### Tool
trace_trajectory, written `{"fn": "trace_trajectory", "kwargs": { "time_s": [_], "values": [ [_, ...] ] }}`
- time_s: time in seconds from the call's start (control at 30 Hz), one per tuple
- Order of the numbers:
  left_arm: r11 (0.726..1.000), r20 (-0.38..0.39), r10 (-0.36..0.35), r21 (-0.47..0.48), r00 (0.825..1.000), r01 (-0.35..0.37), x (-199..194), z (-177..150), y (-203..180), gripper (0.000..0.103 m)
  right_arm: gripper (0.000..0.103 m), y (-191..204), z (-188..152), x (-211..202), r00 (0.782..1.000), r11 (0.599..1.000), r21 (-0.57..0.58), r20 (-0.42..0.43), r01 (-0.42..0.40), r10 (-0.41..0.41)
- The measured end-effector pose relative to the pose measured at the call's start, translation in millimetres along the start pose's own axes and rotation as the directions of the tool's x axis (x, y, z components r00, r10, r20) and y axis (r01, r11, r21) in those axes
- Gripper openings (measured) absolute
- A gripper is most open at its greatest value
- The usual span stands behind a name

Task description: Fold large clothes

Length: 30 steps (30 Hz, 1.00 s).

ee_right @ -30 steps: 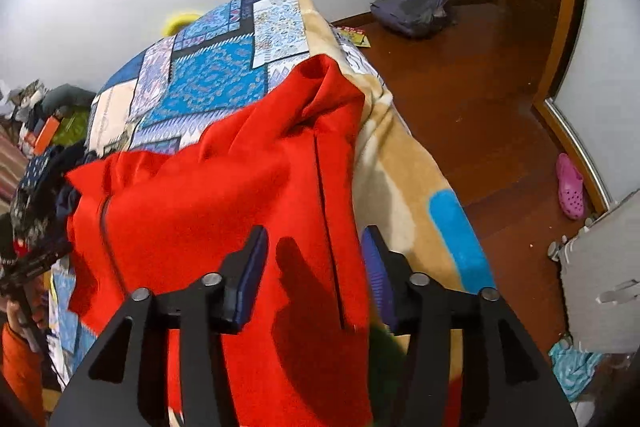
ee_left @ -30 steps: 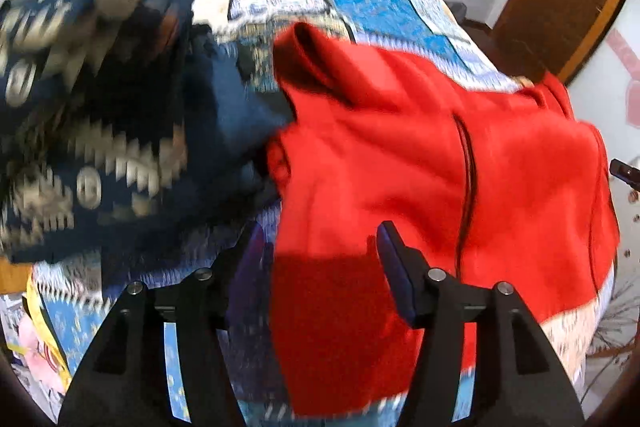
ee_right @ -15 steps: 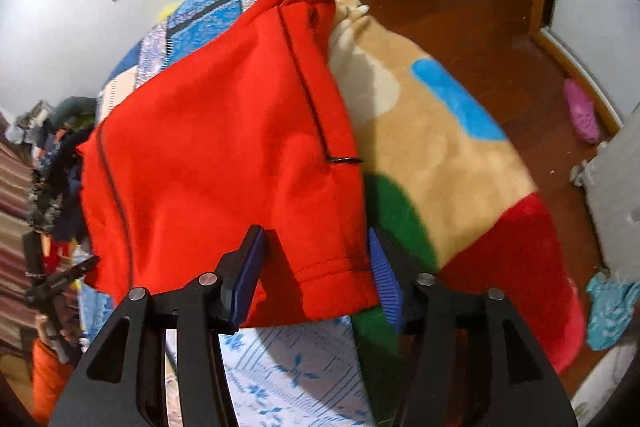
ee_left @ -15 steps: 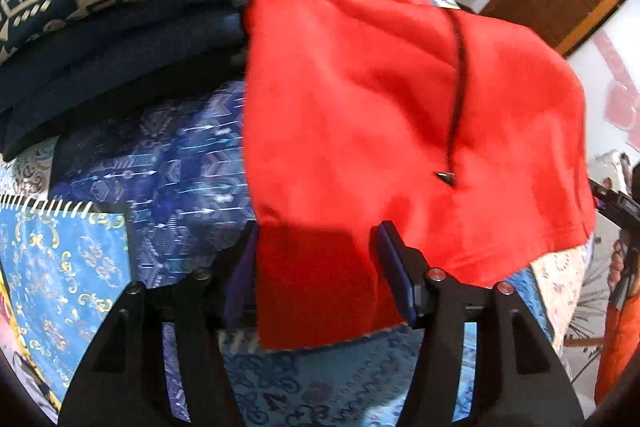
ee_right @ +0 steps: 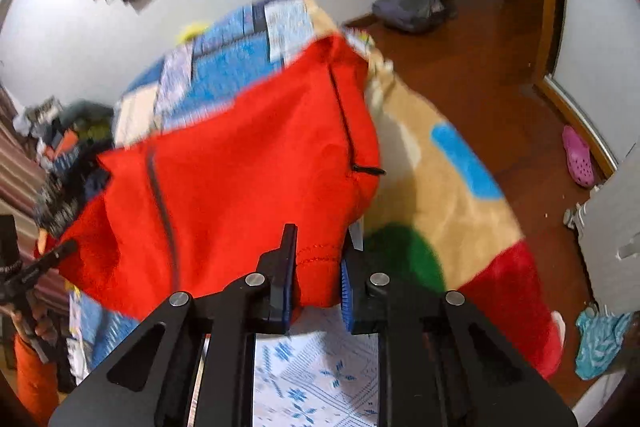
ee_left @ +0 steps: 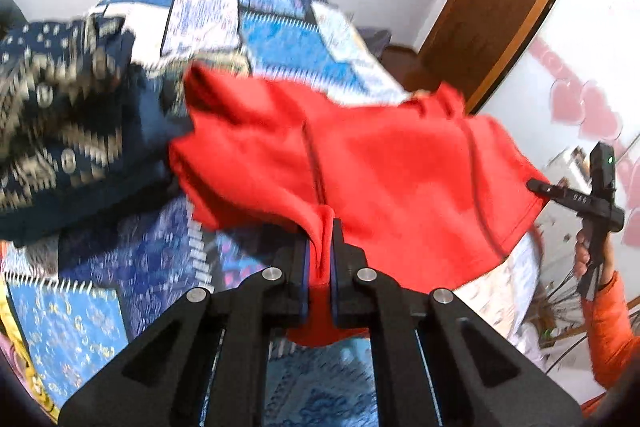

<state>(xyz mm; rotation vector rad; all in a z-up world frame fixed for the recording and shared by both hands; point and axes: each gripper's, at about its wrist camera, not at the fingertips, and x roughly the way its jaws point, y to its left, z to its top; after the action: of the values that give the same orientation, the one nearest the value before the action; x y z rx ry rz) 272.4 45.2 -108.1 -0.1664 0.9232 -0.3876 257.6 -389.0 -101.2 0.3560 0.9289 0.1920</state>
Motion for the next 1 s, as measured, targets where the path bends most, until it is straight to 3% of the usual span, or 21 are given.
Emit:
{"fn": "trace_trajectory", "kwargs": {
  "time_s": [0.1,0.3,0.47,0.57,0.63,0.73,0.8,0.93,1.0],
  "values": [
    [0.999,0.047,-0.035,-0.029,0.998,0.036,-7,20,1,0.006,0.013,18,16,-4,1.000,0.997,-0.071,0.021,-0.010,0.011],
    [0.995,0.130,0.004,-0.098,0.991,0.008,17,102,17,0.006,0.012,49,72,-2,0.994,0.986,-0.164,0.110,0.012,0.006],
    [0.976,0.184,0.164,-0.174,0.969,-0.132,39,169,42,0.006,0.012,60,135,26,0.982,0.979,-0.180,0.183,0.090,-0.057],
    [0.946,0.132,0.279,-0.207,0.951,-0.249,70,196,57,0.006,0.015,66,162,59,0.981,0.973,-0.182,0.158,0.143,-0.114],
    [0.936,0.073,0.310,-0.200,0.948,-0.290,90,203,62,0.008,0.018,69,169,71,0.980,0.969,-0.180,0.135,0.167,-0.144],
    [0.931,0.052,0.337,-0.165,0.940,-0.325,98,204,59,0.028,0.028,74,171,83,0.987,0.975,-0.169,0.091,0.146,-0.132],
    [0.929,0.104,0.355,-0.153,0.929,-0.338,92,204,52,0.058,0.036,79,166,84,0.989,0.979,-0.164,0.103,0.122,-0.106],
    [0.930,0.189,0.360,-0.143,0.914,-0.337,80,206,42,0.066,0.076,95,160,67,0.946,0.945,-0.205,0.254,0.255,-0.200],
    [0.936,0.184,0.348,-0.121,0.919,-0.330,78,205,36,0.066,0.077,104,155,60,0.944,0.935,-0.246,0.272,0.253,-0.184]
  ]
}}
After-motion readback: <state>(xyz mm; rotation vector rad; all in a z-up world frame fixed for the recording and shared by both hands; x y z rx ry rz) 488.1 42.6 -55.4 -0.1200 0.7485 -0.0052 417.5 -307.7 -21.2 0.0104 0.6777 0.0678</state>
